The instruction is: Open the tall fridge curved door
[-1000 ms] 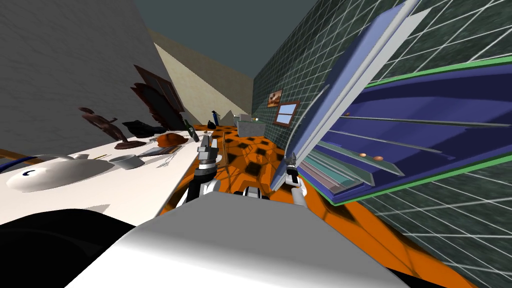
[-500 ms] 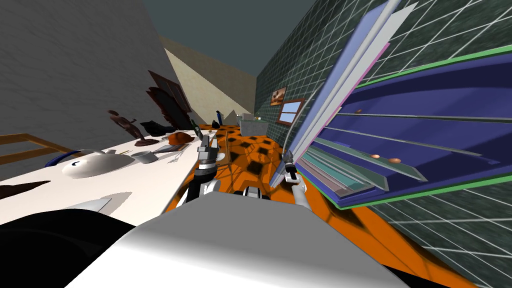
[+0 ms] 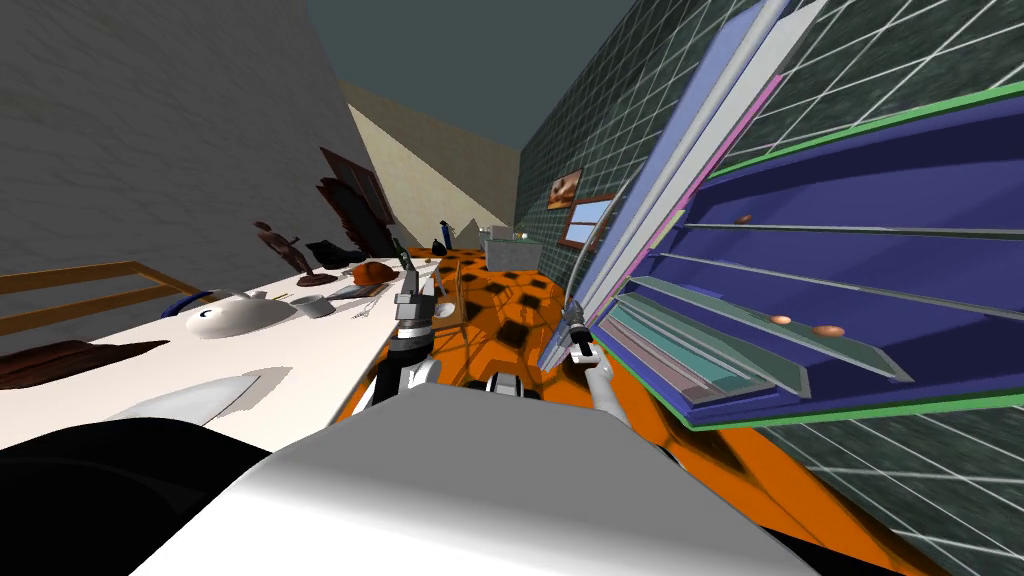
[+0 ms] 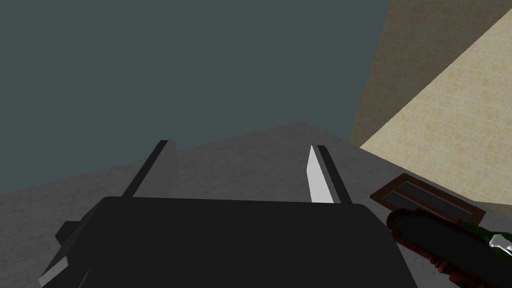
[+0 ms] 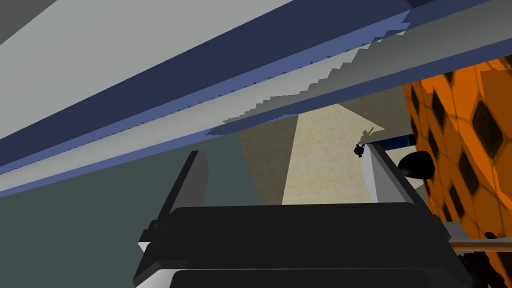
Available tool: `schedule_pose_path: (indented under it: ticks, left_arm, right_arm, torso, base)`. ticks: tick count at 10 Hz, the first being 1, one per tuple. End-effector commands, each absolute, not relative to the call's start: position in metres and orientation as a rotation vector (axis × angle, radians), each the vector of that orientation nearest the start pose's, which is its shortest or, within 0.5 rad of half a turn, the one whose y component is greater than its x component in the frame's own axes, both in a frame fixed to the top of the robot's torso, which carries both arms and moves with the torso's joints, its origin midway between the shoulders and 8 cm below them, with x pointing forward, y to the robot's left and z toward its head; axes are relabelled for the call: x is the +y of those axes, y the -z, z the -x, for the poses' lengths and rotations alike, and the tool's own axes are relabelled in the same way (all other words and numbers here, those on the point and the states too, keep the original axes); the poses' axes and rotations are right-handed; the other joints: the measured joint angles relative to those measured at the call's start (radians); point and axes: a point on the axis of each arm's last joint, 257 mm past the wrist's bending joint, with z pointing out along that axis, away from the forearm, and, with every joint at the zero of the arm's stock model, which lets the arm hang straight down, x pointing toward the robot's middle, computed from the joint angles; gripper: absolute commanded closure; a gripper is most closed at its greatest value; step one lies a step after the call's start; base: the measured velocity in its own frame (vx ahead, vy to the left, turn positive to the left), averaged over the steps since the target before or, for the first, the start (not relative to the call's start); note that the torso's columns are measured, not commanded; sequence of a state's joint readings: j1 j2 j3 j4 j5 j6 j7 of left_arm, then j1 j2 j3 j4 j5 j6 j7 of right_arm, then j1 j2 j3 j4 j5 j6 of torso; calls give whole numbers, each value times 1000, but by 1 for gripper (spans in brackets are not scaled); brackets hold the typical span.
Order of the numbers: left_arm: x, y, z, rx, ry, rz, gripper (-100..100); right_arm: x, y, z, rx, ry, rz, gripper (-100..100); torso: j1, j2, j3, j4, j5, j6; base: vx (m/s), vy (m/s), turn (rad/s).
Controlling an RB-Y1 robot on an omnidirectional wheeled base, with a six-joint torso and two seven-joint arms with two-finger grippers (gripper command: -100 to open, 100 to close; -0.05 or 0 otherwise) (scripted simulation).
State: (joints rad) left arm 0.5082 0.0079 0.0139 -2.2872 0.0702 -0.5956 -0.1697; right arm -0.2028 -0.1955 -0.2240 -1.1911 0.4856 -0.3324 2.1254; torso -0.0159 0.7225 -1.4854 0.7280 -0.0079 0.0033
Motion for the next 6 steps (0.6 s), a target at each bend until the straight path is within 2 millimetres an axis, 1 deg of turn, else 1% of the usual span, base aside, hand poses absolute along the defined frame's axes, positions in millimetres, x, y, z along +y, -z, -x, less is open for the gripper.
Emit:
schedule_pose_path:
  ticks: [1, 3, 4, 5, 6]
  left_arm:
    - [290, -43, -322, 545, 1188, 560, 0]
    - [290, -43, -322, 545, 1188, 560, 0]
    - [290, -43, -322, 545, 1188, 560, 0]
    - [290, -43, -322, 545, 1188, 560, 0]
    - [290, -43, -322, 545, 1188, 560, 0]
  right_arm:
    - [-348, 237, -582, 1358, 958, 861, -100]
    - [-354, 244, -582, 1413, 928, 823, -100]
    - [-354, 245, -582, 1419, 919, 813, -100]
    - [-348, 243, -590, 1394, 938, 904, -100]
    - [-346, 248, -591, 1403, 940, 935, -100]
  torso:
    - [2, 0, 1, -1, 0, 3]
    - [0, -4, -3, -3, -1, 1]
    - [-2, -6, -4, -4, -2, 1]
    - [-4, -9, -5, -6, -3, 2]
    - [-2, -3, -2, -1, -1, -3]
  base:
    - [-13, 8, -51]
    - [-5, 13, -8]
    - [-3, 10, 6]
    - [-66, -25, 301]
    - [-80, -54, 178]
